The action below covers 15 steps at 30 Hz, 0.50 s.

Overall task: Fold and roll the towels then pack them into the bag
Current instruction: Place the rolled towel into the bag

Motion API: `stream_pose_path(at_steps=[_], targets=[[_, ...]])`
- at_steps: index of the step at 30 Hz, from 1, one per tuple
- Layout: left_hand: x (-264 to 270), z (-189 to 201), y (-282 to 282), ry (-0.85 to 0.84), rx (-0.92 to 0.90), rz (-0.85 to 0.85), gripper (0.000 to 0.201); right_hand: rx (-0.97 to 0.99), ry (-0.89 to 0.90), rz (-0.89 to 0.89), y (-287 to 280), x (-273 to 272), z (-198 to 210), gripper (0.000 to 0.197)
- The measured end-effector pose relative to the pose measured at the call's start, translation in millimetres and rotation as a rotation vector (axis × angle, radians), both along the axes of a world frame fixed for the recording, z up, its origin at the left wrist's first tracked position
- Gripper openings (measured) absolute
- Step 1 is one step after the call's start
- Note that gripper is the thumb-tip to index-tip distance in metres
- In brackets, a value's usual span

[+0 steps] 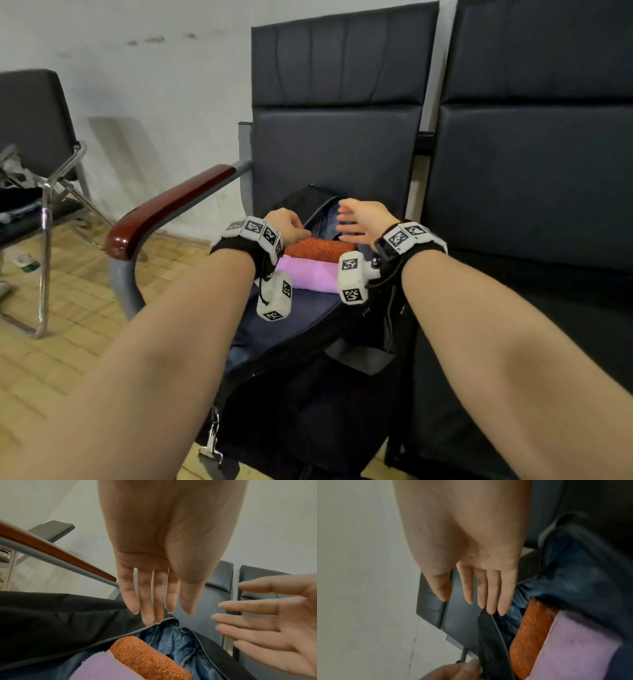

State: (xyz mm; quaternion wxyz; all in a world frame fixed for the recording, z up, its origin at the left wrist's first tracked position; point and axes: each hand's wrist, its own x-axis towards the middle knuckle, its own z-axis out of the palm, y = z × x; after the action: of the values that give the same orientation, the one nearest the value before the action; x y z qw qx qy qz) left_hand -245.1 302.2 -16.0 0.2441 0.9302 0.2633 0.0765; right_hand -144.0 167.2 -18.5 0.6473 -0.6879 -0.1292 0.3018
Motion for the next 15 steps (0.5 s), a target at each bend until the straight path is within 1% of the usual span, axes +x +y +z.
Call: stream_pose_path(at_steps=[2, 5, 7, 9, 10, 12, 15], targets=[[-1, 0, -9, 0.025, -0.002, 0.001, 0.023, -0.166, -0.129, 0.081, -8, -3, 2, 0.021], [-7, 2, -28, 0.071, -0.006, -0.02, 0.025, -0.342, -0.359, 0.112, -33, -10, 8, 0.014], [-10, 5, -41, 0.094, 0.01, -0.042, 0.025, -0.451, -0.547, 0.128, -53, -14, 14, 0.022], [-16, 8, -55, 0.115, 0.026, -0.064, 0.028, -0.533, -0.691, 0.142, -75, -22, 23, 0.027], [-18, 11, -64, 0.118, 0.033, -0.078, 0.03, -0.561, -0.741, 0.142, -87, -26, 27, 0.027], [-22, 15, -80, 0.121, 0.06, -0.093, 0.034, -0.626, -0.787, 0.153, -105, -34, 34, 0.028], [-32, 22, -108, 0.128, 0.146, -0.123, 0.029, -0.685, -0.828, 0.164, -136, -50, 39, 0.03]])
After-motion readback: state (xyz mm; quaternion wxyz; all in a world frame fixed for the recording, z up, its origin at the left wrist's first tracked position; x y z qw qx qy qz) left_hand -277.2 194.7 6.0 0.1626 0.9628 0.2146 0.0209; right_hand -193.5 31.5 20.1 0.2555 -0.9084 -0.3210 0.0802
